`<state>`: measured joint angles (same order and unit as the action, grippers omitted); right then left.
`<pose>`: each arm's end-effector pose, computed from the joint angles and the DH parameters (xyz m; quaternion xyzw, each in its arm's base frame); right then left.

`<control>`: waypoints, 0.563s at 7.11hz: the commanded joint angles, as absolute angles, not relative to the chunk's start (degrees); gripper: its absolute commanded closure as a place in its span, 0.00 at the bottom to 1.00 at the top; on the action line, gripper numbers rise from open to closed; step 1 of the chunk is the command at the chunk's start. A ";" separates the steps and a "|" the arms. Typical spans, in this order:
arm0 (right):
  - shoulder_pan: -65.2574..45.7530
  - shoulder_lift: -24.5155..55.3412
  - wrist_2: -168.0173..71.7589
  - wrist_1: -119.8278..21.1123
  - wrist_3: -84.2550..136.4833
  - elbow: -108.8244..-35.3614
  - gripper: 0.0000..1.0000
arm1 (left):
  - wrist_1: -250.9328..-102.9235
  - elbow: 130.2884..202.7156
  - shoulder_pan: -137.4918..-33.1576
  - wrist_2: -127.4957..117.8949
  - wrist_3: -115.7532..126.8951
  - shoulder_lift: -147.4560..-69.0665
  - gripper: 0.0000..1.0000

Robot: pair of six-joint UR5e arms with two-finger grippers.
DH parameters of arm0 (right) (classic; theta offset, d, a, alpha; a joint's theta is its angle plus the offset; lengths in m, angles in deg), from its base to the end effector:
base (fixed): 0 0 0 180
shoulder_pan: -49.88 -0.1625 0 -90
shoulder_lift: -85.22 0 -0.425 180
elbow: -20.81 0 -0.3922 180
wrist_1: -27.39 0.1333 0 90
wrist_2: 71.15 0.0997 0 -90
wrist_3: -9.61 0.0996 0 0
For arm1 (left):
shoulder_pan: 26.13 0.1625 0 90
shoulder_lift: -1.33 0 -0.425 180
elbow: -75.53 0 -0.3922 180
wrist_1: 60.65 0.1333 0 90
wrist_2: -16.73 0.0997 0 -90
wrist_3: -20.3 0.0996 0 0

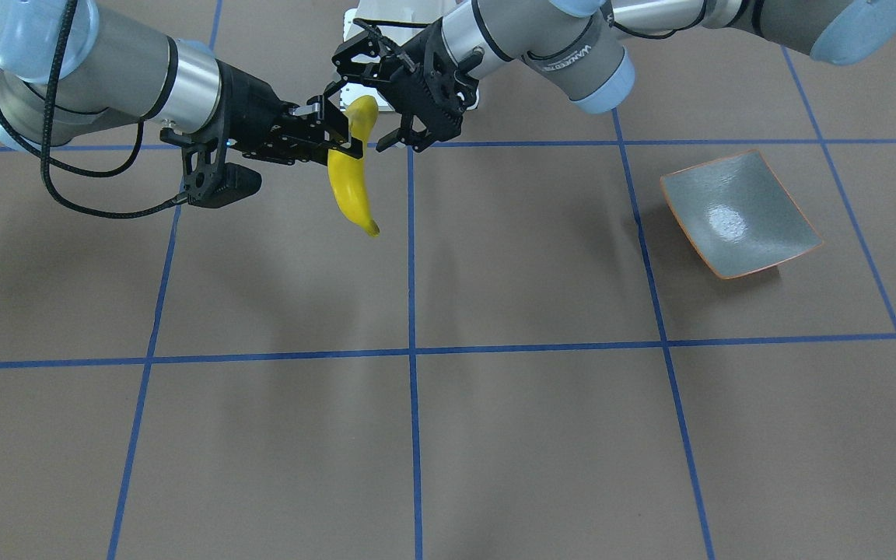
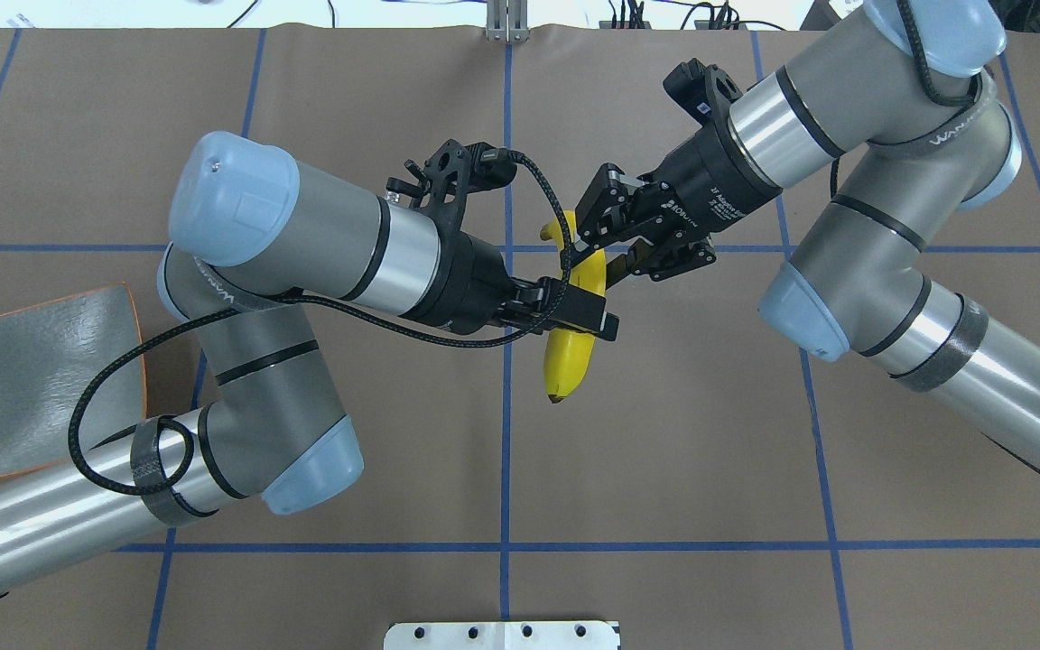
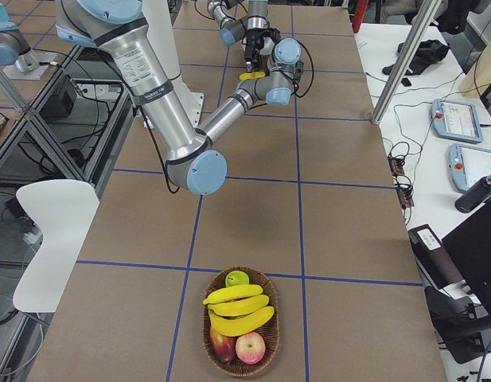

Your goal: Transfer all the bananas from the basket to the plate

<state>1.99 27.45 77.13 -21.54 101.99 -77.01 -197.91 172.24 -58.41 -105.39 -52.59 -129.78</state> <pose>-0.3623 -0.4732 0.1792 -0.1215 -0.6668 -0.0048 0.7352 0.4796 -0.3980 0.0853 0.1265 0.7221 0.1167 0.6700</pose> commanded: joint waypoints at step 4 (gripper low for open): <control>1.98 28.00 78.17 -21.48 101.72 -77.01 1.00 | -198.29 171.77 -58.03 -105.35 -52.65 -129.89 0.48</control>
<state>1.98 27.92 78.16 -21.48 101.76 -77.05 -198.32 171.74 -58.16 -105.35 -52.64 -129.94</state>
